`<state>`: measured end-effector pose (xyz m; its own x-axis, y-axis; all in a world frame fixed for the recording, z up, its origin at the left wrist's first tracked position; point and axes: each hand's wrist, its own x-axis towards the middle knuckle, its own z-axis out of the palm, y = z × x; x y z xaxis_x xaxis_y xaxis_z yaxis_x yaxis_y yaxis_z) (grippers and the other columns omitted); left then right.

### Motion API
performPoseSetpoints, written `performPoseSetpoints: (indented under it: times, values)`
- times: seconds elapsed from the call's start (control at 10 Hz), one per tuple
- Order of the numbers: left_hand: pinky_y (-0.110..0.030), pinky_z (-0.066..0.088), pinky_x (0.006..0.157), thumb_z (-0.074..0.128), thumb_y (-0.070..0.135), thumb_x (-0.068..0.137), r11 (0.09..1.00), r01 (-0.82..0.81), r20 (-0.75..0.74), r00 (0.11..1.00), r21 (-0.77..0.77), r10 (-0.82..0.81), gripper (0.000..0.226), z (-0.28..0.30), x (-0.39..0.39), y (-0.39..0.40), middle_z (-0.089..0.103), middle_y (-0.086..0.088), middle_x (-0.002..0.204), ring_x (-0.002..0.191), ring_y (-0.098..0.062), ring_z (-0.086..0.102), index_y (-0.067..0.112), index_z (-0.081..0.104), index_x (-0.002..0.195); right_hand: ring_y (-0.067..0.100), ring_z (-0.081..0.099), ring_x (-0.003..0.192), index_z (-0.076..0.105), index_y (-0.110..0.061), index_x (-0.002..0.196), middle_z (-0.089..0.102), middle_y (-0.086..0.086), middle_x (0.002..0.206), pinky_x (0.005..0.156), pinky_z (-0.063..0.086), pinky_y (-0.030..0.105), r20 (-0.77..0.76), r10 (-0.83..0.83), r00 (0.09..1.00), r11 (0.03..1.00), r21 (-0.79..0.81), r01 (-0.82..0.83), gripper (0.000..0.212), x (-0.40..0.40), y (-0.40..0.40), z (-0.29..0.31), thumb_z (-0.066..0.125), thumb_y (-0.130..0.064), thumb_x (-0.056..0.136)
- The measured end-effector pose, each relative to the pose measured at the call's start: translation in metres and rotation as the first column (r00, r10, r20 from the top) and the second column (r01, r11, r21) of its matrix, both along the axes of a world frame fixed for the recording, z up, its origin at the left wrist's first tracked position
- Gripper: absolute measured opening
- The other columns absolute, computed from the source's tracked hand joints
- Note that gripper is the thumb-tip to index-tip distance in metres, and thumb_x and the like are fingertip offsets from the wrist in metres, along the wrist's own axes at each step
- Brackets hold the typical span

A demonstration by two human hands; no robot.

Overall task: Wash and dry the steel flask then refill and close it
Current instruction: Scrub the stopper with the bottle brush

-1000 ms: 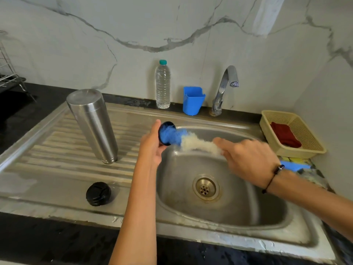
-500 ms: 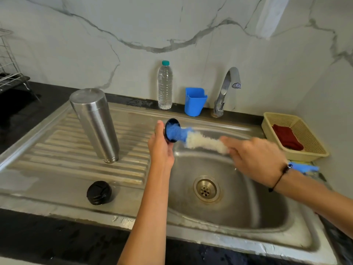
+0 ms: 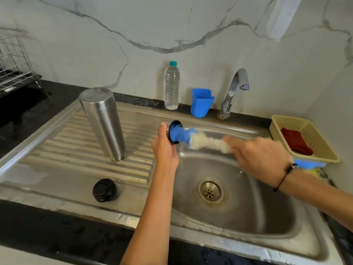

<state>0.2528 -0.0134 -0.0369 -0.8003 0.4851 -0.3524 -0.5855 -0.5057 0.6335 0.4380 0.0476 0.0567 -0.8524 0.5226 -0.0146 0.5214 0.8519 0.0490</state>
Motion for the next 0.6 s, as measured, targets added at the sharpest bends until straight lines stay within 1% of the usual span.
performPoseSetpoints:
  times: [0.1, 0.2, 0.3, 0.4, 0.5, 0.6]
  values:
    - [-0.03, 0.051, 0.073, 0.057, 0.026, 0.093, 0.99, 0.031, 0.017, 0.999, 0.137, -0.034, 0.022, 0.003, -0.002, -0.003, 0.053, -0.005, 0.079, 0.075, -0.014, 0.056, 0.016, 0.051, 0.075, 0.008, 0.025, 0.036, 0.066, -0.032, 0.061, 0.037, -0.003, 0.049, 0.035, 0.018, 0.015, 0.025, -0.378, 0.925, 0.303, -0.941, 0.149, 0.042, -0.001, 0.003, 0.007, 0.048, -0.018, 0.096]
    - [-0.029, 0.045, 0.074, 0.052, 0.022, 0.094, 0.984, 0.179, -0.113, 0.978, 0.004, -0.177, 0.026, 0.002, -0.01, -0.01, 0.049, -0.002, 0.07, 0.07, -0.012, 0.05, 0.017, 0.047, 0.07, 0.008, 0.03, 0.033, 0.063, -0.025, 0.061, 0.042, -0.003, 0.047, 0.033, 0.021, 0.015, -0.066, -0.401, 0.914, 0.437, -0.891, 0.128, 0.038, 0.002, 0.013, -0.001, 0.049, -0.017, 0.095]
    - [-0.032, 0.05, 0.074, 0.051, 0.015, 0.092, 0.91, 0.271, -0.152, 0.931, -0.314, -0.33, 0.013, -0.001, -0.021, -0.019, 0.059, -0.005, 0.076, 0.073, -0.018, 0.056, 0.015, 0.055, 0.08, 0.017, 0.057, 0.054, 0.058, -0.029, 0.119, 0.059, -0.001, 0.066, 0.041, 0.028, 0.022, -0.063, -0.067, 0.996, 0.997, -0.048, 0.064, 0.027, 0.014, 0.021, -0.008, 0.05, -0.025, 0.093]
    - [-0.037, 0.056, 0.078, 0.057, 0.032, 0.094, 0.829, 0.36, -0.088, 0.896, -0.427, -0.435, 0.019, -0.001, -0.023, -0.019, 0.066, -0.009, 0.086, 0.083, -0.021, 0.064, 0.012, 0.058, 0.094, 0.025, 0.045, 0.032, 0.063, -0.016, 0.119, 0.052, 0.005, 0.052, 0.047, 0.005, 0.011, 0.0, 0.179, 0.984, 0.896, 0.412, -0.163, 0.046, 0.024, 0.025, -0.014, 0.056, -0.012, 0.074]
    - [-0.039, 0.055, 0.085, 0.061, 0.034, 0.091, 0.867, 0.346, -0.05, 0.92, -0.358, -0.388, 0.028, -0.002, -0.019, -0.014, 0.068, -0.012, 0.099, 0.097, -0.023, 0.065, 0.008, 0.06, 0.101, 0.021, 0.048, 0.039, 0.059, -0.022, 0.123, 0.055, 0.003, 0.059, 0.036, 0.021, 0.017, 0.009, 0.179, 0.984, 0.926, 0.336, -0.171, 0.045, 0.017, 0.014, -0.012, 0.034, -0.015, 0.087]
    - [-0.033, 0.055, 0.075, 0.061, 0.024, 0.091, 0.952, 0.28, -0.022, 0.958, -0.127, -0.285, 0.026, -0.005, -0.015, -0.012, 0.067, -0.012, 0.096, 0.09, -0.02, 0.065, 0.003, 0.062, 0.106, 0.01, 0.04, 0.04, 0.063, -0.03, 0.11, 0.052, -0.002, 0.058, 0.036, 0.031, 0.018, -0.056, -0.289, 0.956, 0.723, -0.667, 0.179, 0.025, 0.009, 0.01, -0.007, 0.045, -0.019, 0.096]
